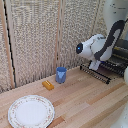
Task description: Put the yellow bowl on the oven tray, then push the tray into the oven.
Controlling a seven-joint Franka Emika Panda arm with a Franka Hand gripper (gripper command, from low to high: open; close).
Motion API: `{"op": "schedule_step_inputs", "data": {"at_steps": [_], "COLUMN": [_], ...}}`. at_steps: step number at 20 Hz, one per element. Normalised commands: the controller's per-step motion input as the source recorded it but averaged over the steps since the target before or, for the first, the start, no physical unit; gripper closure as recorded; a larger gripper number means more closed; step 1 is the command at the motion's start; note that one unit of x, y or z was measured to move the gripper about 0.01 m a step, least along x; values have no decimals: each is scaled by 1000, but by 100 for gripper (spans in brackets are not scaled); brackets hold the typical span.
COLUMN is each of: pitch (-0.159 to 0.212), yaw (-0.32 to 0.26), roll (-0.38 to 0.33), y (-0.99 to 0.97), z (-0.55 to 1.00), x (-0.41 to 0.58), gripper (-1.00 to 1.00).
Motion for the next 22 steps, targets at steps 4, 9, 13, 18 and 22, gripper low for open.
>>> {"op": "schedule_step_inputs", "data": {"at_steps": [4,9,13,18,22], "pitch": [59,71,93,79,53], "yaw": [1,9,2,0,6], "roll": [32,-1,-8,-23,-71], "y": [-1000,-1000,-1000,-1000,-973], "z": [470,301,266,269,207], "x": [-209,-172,-120,-128,-95], "gripper": [100,100,100,100,100]}}
